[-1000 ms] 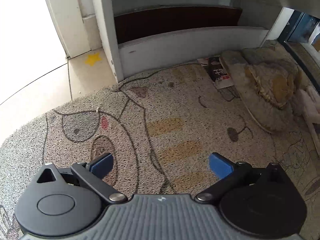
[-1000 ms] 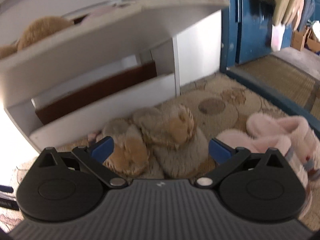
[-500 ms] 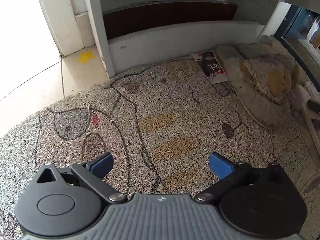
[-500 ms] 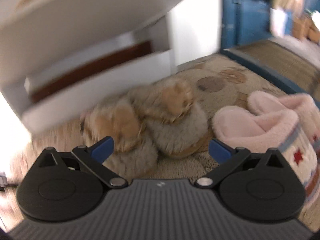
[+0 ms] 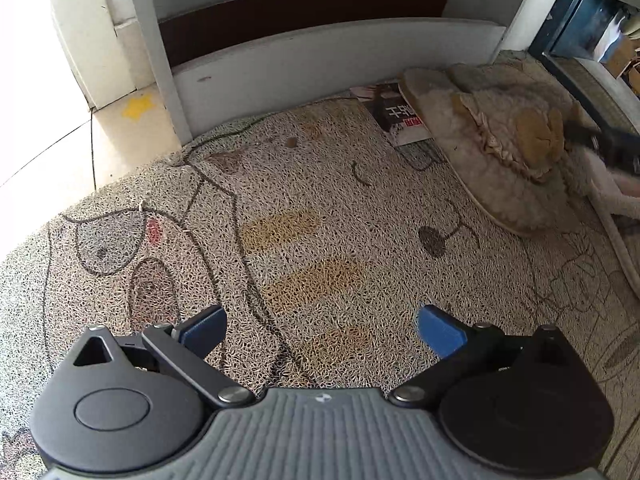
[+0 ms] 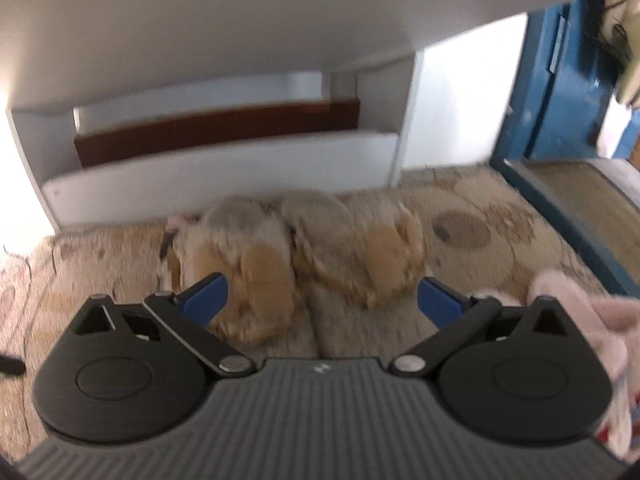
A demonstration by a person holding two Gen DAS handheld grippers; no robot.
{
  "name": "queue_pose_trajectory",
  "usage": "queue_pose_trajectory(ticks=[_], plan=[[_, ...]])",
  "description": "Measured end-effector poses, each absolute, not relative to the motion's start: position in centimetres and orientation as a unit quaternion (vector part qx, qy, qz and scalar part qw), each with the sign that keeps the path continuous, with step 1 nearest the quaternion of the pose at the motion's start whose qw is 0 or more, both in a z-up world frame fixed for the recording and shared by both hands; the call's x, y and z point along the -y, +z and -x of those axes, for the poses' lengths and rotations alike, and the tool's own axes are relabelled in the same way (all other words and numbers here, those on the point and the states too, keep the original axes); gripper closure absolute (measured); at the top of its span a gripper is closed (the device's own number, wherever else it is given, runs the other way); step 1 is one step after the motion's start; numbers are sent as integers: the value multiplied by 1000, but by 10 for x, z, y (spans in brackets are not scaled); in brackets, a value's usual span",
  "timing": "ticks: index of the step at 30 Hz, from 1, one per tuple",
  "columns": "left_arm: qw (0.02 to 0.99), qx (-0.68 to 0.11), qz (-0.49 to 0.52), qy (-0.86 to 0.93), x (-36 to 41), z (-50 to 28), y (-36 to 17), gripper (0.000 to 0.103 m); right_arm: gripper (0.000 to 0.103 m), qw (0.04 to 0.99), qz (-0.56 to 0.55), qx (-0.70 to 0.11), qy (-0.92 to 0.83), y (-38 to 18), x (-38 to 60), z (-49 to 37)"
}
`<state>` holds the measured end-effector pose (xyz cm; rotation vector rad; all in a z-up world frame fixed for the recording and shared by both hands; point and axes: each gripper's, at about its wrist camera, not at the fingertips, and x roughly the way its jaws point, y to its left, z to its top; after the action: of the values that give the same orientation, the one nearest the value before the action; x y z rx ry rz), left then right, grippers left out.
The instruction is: Organize scattered shoes
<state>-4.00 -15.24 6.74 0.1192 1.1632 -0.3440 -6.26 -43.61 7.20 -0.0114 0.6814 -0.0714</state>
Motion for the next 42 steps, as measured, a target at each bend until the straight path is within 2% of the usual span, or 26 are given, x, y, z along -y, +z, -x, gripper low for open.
queue_pose_trajectory(ticks=[7, 10, 14, 16, 19, 21, 23, 25, 34, 42], plan=[[818, -547, -60, -167, 151, 39, 67, 0, 0, 940, 87, -329, -4, 68, 414, 27], [817, -549, -59, -166, 150, 39, 67, 0, 4, 939, 98, -328, 5, 67, 413, 9], [814, -555, -57, -164, 148, 39, 65, 0, 26, 919, 116, -375, 22, 56, 413, -28], [813, -556, -57, -164, 147, 39, 65, 0, 32, 889, 138, -435, 26, 40, 415, -47], [814, -555, -52, -163, 145, 38, 66, 0, 34, 865, 137, -482, 31, 27, 422, -57], [816, -554, -45, -160, 142, 36, 68, 0, 44, 861, 100, -497, 33, 28, 429, -56], [815, -556, -42, -157, 140, 35, 67, 0, 68, 861, 95, -499, 39, 29, 428, -52], [814, -558, -40, -156, 139, 35, 66, 0, 75, 863, 121, -490, 37, 30, 415, -45], [816, -554, -33, -160, 135, 36, 67, 0, 79, 886, 39, -462, -22, 68, 414, 31], [815, -552, -31, -173, 132, 43, 76, 1, 78, 873, -50, -486, -1, 99, 377, 102]])
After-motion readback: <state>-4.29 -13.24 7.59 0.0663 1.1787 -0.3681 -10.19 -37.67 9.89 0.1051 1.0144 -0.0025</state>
